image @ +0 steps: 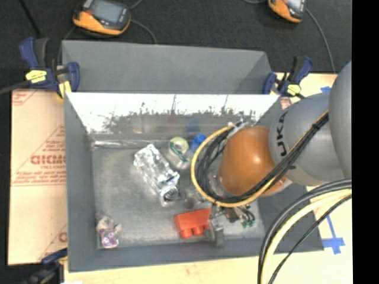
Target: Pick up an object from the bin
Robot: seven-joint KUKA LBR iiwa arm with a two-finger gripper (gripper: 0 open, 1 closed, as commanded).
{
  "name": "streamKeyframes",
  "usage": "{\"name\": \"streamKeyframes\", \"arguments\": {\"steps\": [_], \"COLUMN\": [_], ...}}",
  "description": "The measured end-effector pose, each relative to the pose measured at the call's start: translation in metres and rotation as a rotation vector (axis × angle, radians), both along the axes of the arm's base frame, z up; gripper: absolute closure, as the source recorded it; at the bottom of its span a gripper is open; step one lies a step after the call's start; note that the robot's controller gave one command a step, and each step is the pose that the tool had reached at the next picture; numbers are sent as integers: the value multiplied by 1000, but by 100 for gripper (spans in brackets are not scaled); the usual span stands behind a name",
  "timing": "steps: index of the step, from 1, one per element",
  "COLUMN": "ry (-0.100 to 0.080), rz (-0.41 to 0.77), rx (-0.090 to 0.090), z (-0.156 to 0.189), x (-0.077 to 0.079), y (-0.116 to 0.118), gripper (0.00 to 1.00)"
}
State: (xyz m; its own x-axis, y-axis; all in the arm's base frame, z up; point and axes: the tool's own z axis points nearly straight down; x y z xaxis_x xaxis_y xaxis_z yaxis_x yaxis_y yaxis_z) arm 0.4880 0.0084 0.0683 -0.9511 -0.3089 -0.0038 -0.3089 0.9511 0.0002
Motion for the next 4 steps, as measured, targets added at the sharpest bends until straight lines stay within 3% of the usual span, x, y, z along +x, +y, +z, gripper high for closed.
{"name": "streamKeyframes", "arguments": {"steps": [1, 2, 3, 4], "ry": [-6, -10, -11, 2], "rz": [1, -37, 11, -134], "rx": [0, -2, -3, 0], "z": [5, 86, 305, 272], "x": [2, 37, 89, 108], "y": [0, -9, -28, -16], "gripper": [100, 100, 100, 100]}}
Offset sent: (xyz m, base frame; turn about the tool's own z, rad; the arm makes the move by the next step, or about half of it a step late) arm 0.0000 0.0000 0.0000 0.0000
